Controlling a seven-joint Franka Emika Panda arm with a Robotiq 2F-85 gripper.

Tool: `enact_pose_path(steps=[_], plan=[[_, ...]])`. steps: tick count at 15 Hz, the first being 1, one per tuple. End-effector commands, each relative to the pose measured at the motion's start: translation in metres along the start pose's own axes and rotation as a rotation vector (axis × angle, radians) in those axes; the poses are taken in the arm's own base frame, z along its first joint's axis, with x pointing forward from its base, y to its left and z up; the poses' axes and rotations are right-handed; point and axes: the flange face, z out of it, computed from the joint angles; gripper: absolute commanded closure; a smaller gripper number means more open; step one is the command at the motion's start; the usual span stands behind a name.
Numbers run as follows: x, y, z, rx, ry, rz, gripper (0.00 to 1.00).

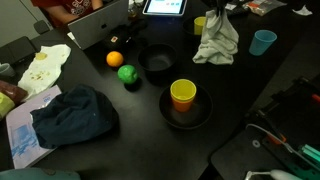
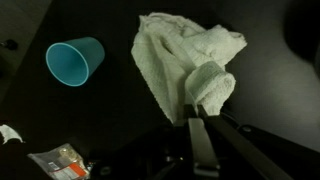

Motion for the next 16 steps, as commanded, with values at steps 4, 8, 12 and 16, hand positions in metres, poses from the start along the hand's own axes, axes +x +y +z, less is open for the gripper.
enact_pose_path(steps=[4, 8, 12, 16], plan=[[0.009, -0.024, -0.078, 0.290, -0.212, -0.083, 0.99], [0.028, -0.014, -0.108, 0.469, -0.358, -0.059, 0.99], [0.046, 0.011, -0.099, 0.386, -0.413, -0.028, 0.99], [0.056, 0.043, -0.059, 0.227, -0.434, 0.022, 0.99]])
